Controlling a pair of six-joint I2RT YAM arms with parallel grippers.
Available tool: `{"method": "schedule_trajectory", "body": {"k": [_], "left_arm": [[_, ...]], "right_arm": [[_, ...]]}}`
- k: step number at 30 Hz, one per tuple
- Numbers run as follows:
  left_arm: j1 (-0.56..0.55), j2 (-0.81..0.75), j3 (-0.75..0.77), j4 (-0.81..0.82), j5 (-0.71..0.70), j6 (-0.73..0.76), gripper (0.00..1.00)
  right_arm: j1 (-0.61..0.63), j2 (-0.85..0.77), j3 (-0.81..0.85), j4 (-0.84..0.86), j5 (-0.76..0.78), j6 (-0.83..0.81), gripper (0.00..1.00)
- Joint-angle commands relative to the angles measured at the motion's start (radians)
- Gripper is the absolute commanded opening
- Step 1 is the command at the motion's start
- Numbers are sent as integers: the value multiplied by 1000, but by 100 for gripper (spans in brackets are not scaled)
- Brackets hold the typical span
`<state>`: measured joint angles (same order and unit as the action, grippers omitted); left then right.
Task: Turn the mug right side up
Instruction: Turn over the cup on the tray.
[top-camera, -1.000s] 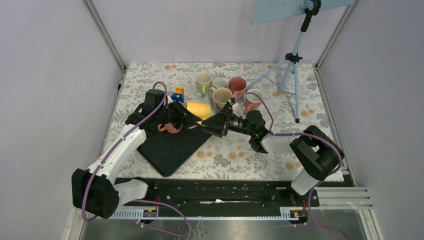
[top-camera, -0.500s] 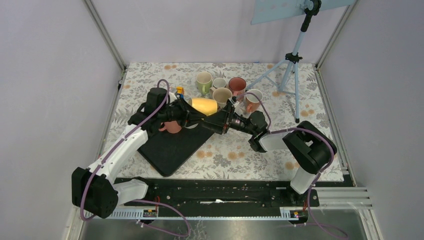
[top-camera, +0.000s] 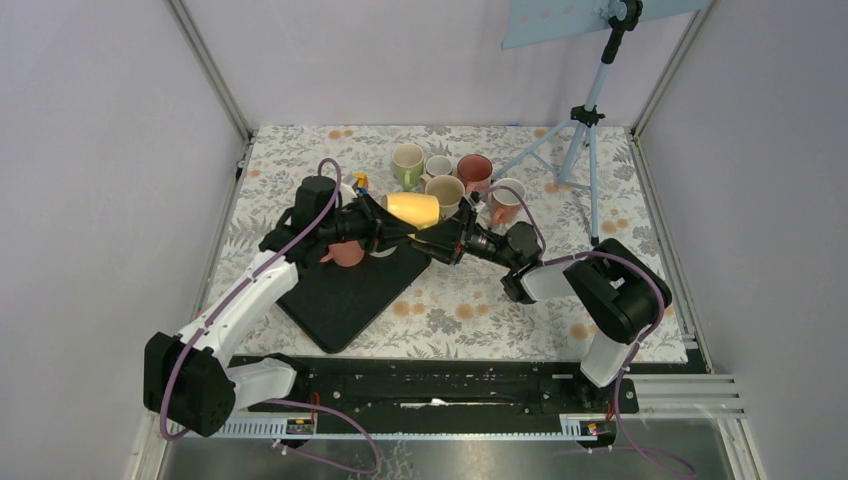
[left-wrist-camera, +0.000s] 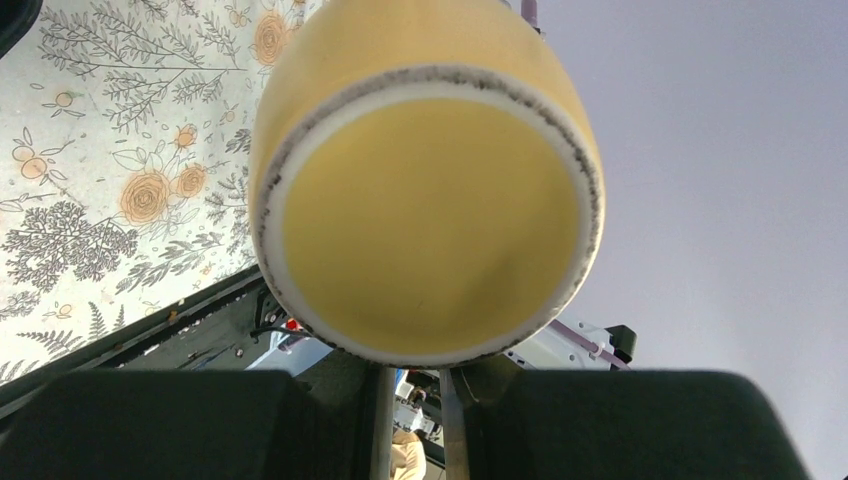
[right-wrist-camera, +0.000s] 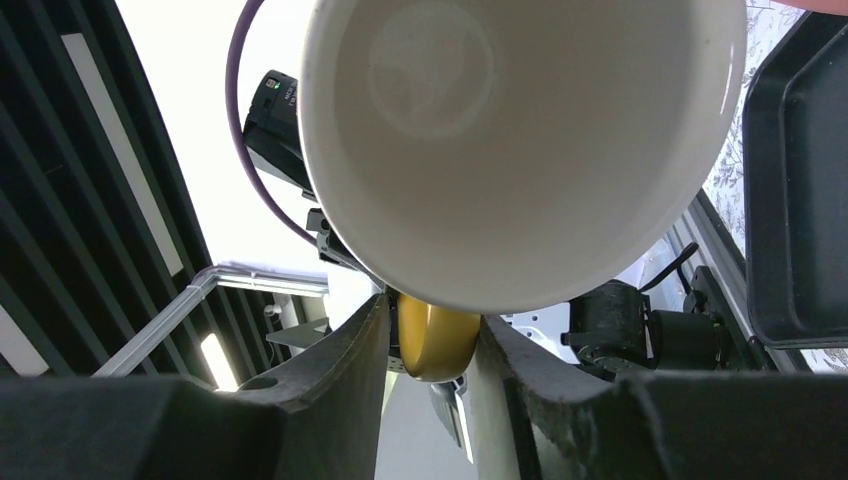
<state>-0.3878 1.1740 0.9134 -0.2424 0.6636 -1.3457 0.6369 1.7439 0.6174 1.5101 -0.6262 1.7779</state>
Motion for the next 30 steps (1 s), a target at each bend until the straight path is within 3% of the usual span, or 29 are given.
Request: {"method": "schedule_trajectory", "body": {"k": [1, 14, 20, 25, 30], "left_arm": [[-25, -17, 7, 153, 80, -21, 0], [-53, 8, 2, 192, 82, -13, 0], [-57, 19, -6, 192, 58, 26, 1], [-57, 25, -27, 200, 40, 40, 19], [-57, 32, -53, 236, 30, 35, 29]], "right_arm": [[-24, -1, 10, 113, 2, 10, 38], [-32, -3, 24, 107, -17, 13, 0], [-32, -52, 30, 15, -21, -46, 0], [-32, -152, 35, -209, -17, -180, 0], [-32, -232, 49, -386, -8, -295, 0]]}}
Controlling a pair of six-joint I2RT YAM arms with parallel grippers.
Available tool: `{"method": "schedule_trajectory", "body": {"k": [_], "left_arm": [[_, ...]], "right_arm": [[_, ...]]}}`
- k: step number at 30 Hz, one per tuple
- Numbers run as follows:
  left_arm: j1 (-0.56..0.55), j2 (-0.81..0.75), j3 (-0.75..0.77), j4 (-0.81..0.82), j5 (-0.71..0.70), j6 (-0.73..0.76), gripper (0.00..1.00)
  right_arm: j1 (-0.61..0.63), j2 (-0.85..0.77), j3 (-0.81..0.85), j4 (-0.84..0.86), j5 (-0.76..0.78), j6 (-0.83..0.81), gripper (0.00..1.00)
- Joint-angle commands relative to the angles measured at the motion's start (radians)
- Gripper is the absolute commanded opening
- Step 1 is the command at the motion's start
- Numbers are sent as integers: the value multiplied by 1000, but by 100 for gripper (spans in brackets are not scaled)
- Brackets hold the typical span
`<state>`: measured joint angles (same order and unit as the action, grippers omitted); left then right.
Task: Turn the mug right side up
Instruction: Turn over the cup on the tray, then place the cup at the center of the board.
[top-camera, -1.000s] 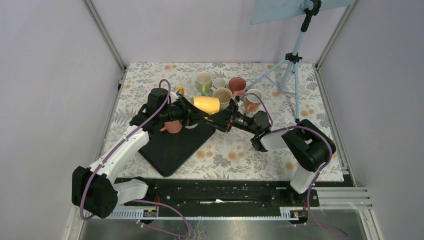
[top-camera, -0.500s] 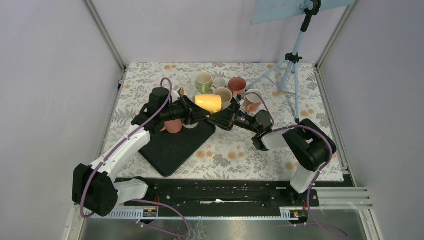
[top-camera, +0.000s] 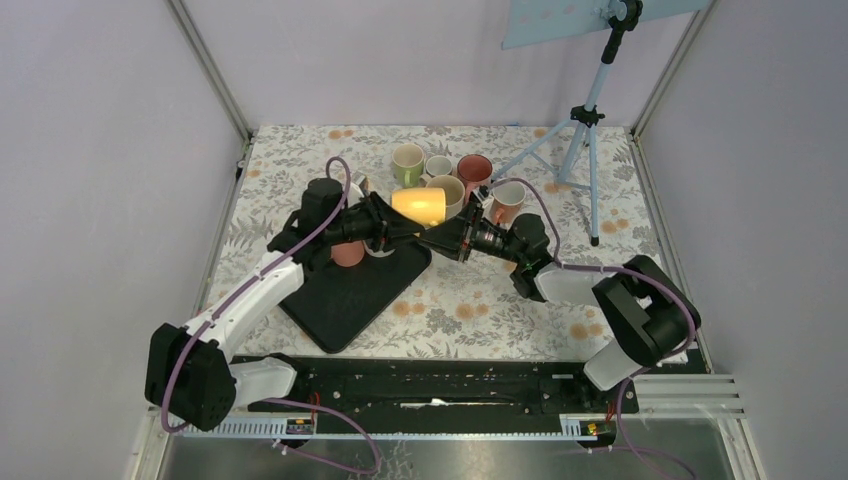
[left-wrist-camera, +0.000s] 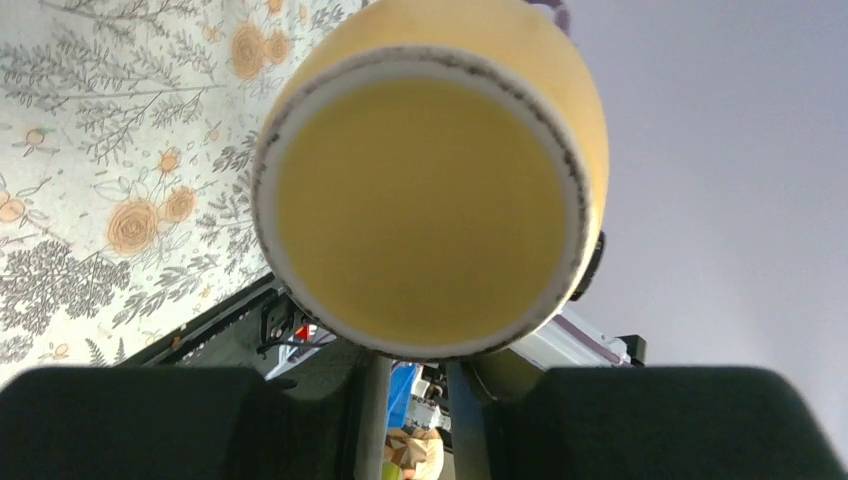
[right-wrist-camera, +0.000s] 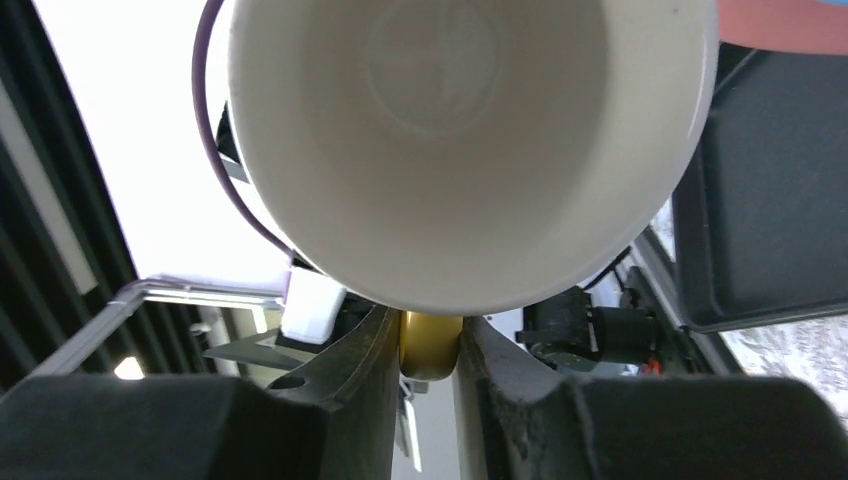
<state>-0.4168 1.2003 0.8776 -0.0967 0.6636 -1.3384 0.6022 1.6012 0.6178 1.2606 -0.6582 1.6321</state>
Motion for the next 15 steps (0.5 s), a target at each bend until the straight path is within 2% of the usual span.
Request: {"method": "schedule_trajectory", "body": {"k": [1, 6, 11, 15], "left_arm": [[-27, 8, -22, 92, 26, 25, 32], [-35, 22, -26, 125, 13, 25, 41], [-46, 42, -31, 150, 2, 26, 44], [-49, 54, -37, 161, -5, 30, 49]], "right_arm": [[2, -103, 53, -175, 26, -174, 0], [3, -165, 82, -346, 43, -286, 0], [3, -206, 117, -512, 61, -398, 0], [2, -252, 162, -706, 98, -505, 0]]}}
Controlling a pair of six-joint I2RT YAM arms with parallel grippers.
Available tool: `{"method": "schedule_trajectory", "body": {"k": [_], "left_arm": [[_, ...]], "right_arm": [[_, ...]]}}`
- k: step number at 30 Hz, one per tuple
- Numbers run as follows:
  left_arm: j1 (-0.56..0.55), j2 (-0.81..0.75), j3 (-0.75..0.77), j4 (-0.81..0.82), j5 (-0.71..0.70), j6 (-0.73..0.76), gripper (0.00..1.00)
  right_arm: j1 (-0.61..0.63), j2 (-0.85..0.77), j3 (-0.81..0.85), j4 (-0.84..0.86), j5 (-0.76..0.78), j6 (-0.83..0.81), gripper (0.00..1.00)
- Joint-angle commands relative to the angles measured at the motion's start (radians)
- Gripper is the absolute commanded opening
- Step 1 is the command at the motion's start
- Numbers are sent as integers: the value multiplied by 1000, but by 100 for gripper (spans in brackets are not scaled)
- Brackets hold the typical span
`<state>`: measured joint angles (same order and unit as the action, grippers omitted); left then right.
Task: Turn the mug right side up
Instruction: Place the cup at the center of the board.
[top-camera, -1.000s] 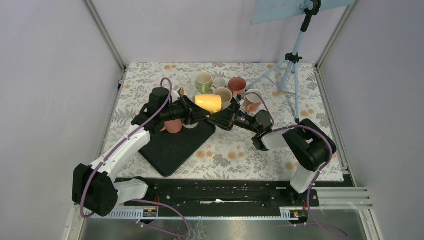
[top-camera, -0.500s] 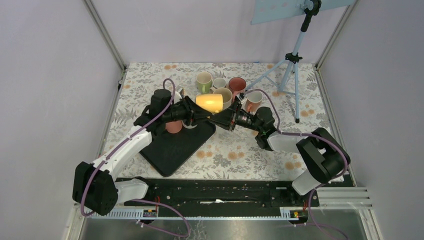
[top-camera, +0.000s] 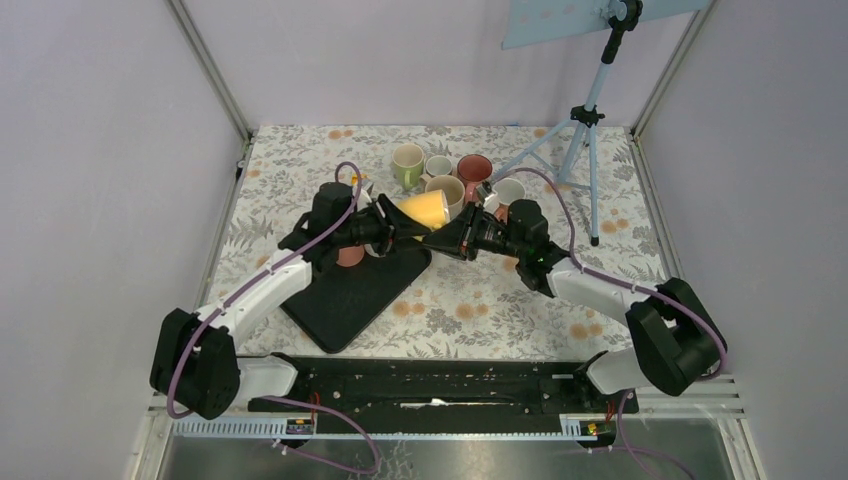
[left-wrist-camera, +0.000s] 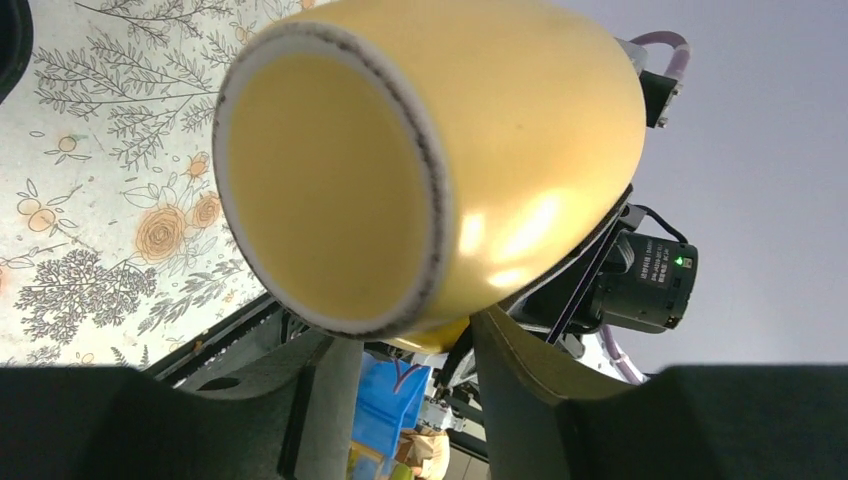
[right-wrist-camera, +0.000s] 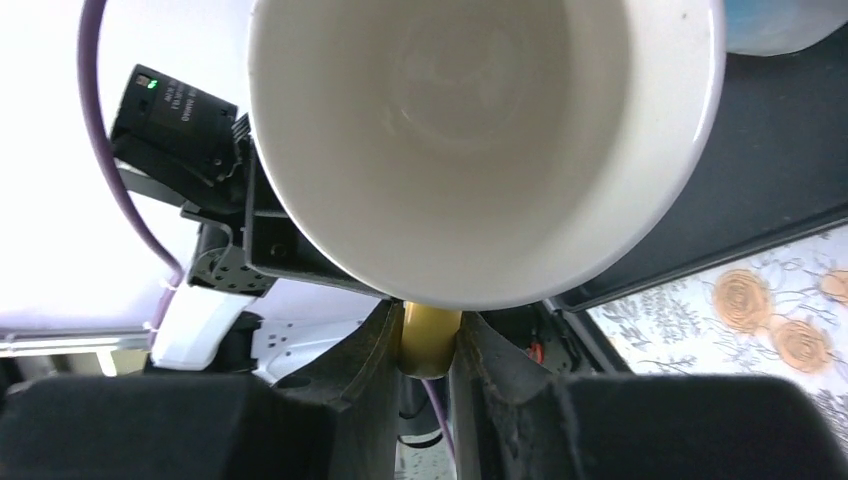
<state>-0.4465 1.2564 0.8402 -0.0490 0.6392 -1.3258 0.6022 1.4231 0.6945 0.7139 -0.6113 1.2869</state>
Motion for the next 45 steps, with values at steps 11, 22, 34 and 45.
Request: {"method": "schedule_trajectory", "body": {"k": [11, 22, 34, 45], "left_arm": [[-43, 50, 13, 84, -4, 81, 56], [-61, 74, 27, 40, -36, 147, 68], [-63, 67, 119, -135, -87, 318, 99], [-69, 52, 221, -332, -141, 515, 99]], "right_arm": [[2, -127, 182, -475, 149, -359, 0], [3, -189, 247, -735, 268, -506, 0], [2, -235, 321, -987, 403, -635, 0], [2, -267, 374, -1199, 636, -737, 0]]}}
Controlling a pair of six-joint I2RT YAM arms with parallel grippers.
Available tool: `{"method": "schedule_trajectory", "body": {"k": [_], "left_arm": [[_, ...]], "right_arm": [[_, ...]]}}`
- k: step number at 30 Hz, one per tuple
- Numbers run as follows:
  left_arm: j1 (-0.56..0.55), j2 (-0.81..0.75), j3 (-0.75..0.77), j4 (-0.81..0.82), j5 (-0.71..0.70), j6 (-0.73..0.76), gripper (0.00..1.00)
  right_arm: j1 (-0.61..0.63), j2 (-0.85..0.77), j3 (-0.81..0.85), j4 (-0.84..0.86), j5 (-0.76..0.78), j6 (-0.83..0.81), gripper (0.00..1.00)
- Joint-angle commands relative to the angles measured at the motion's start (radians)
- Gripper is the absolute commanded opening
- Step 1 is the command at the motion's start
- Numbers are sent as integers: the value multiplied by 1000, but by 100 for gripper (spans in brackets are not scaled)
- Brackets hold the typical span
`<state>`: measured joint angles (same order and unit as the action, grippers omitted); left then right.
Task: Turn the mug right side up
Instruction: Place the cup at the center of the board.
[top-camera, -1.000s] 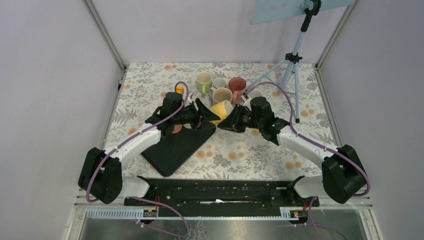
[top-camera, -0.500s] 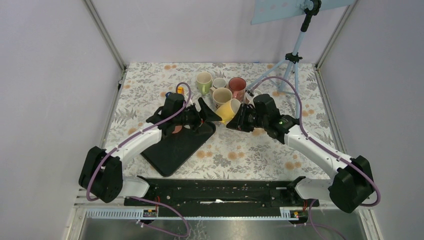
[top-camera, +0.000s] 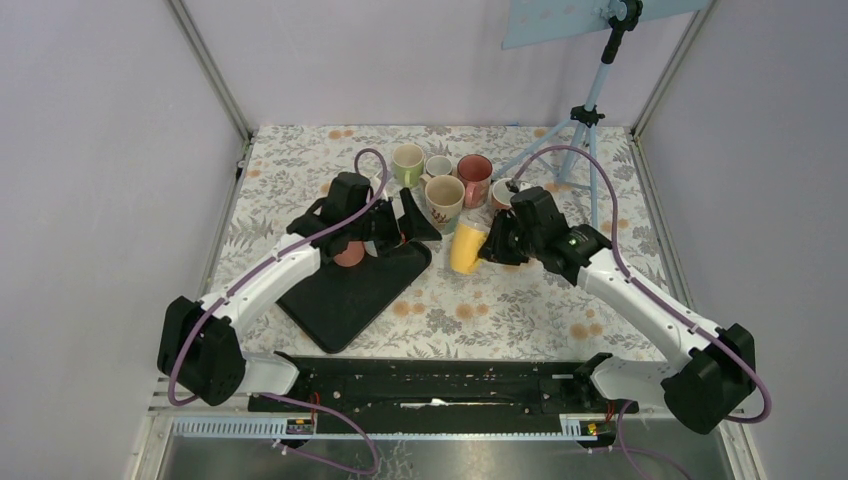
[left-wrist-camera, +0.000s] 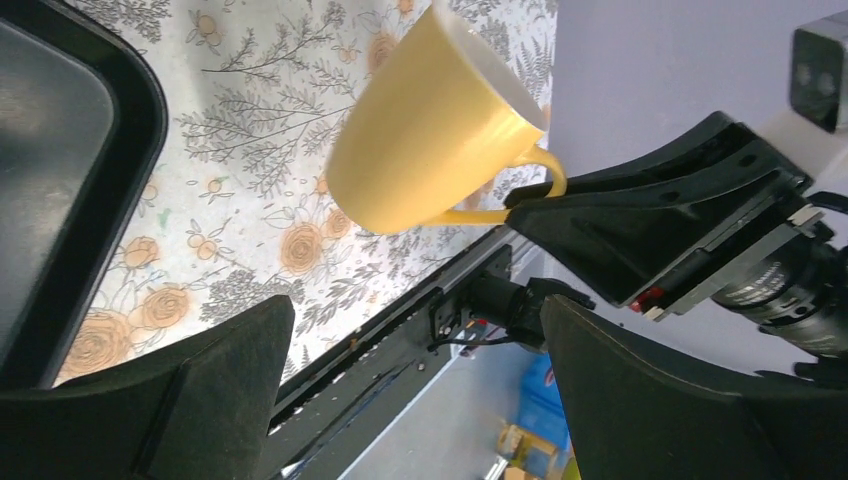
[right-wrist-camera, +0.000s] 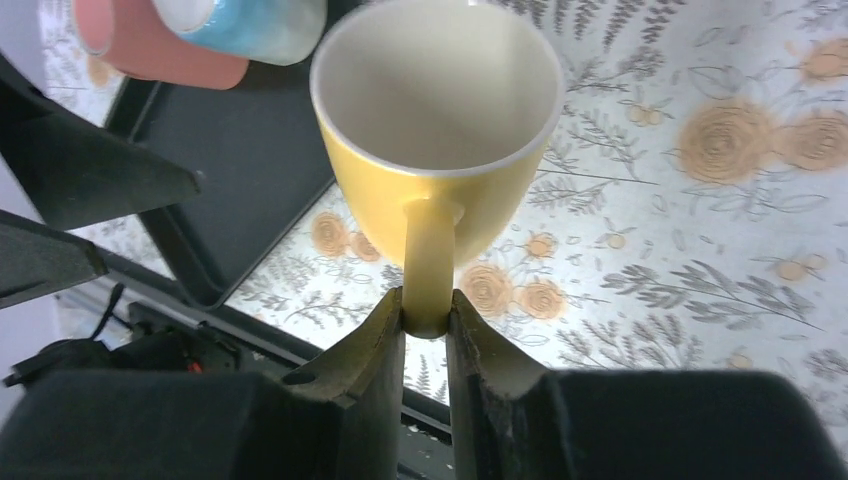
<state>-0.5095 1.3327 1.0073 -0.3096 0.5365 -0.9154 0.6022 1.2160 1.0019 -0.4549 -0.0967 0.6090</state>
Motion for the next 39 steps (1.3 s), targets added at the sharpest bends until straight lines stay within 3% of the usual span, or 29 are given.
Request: {"method": "schedule_trajectory", "body": {"k": [1, 10, 21, 31, 39], "left_arm": [[-6, -30, 55, -74, -42, 112, 99], [-14, -37, 4, -36, -37, 105, 99], [-20, -13, 8, -12, -12, 101, 99], [-20, -19, 6, -31, 8, 112, 99], [-19, -29, 10, -44, 22, 120, 99]], "right_arm": [[3, -63, 63, -33, 137, -61, 0], [2, -47, 5, -12, 246, -65, 0], [3, -41, -18, 37, 572, -78, 0], [1, -35, -123, 354, 869, -208, 0], [-35, 21, -215, 678, 932, -340, 0]]}}
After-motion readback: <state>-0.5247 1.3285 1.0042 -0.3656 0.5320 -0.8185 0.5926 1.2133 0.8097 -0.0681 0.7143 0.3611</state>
